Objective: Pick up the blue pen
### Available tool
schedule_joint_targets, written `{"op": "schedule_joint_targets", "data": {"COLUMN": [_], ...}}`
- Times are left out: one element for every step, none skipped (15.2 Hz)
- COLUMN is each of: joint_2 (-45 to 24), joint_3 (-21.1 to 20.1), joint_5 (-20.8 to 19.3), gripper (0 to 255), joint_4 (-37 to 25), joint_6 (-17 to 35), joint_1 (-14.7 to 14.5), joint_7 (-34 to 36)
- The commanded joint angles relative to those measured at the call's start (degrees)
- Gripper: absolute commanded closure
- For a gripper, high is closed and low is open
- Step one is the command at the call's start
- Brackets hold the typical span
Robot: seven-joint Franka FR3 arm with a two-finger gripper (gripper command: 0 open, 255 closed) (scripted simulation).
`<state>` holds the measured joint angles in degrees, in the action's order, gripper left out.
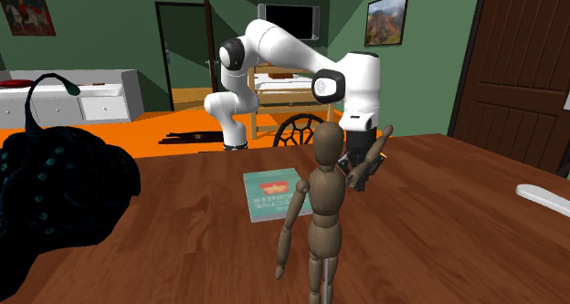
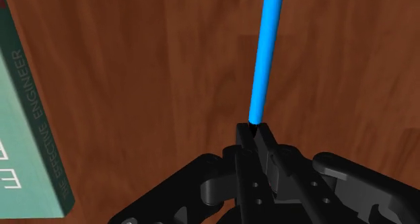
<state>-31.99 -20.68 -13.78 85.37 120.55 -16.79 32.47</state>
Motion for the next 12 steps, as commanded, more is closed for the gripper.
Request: {"op": "schedule_joint_targets", "data": {"joint_2": [0.46,0.69,0.92,1.15,1.36,1.56,1.75,1.92,2.09,2.24,2.38,2.5], "joint_3": [-0.12,-0.19,-0.26,-0.32,-0.38,-0.44,-0.5,-0.55,-0.6,-0.65,-0.7,-0.74], "joint_5": [0.2,0.32,0.44,0.55,0.66,0.76,0.87,0.96,1.05,1.14,1.22,1.3], "gripper": [255,255,255,255,255,255,255,255,255,255,255,255], "joint_4": [-0.43,-0.85,-1.27,-1.7,-2.16,-2.63,-3.12,-3.62,-4.15,-4.7,-5.26,-5.84], "joint_6": [-0.86,-1.49,-2.13,-2.78,-3.43,-4.08,-4.74,-5.41,-6.09,-6.77,-7.46,-8.16], "joint_1": [0.05,0.06,0.07,0.07,0.07,0.06,0.05,0.04,0.02,-0.01,-0.04,-0.07], "joint_7": [-0.14,-0.23,-0.33,-0.42,-0.5,-0.59,-0.67,-0.76,-0.84,-0.92,-0.99,-1.07]}}
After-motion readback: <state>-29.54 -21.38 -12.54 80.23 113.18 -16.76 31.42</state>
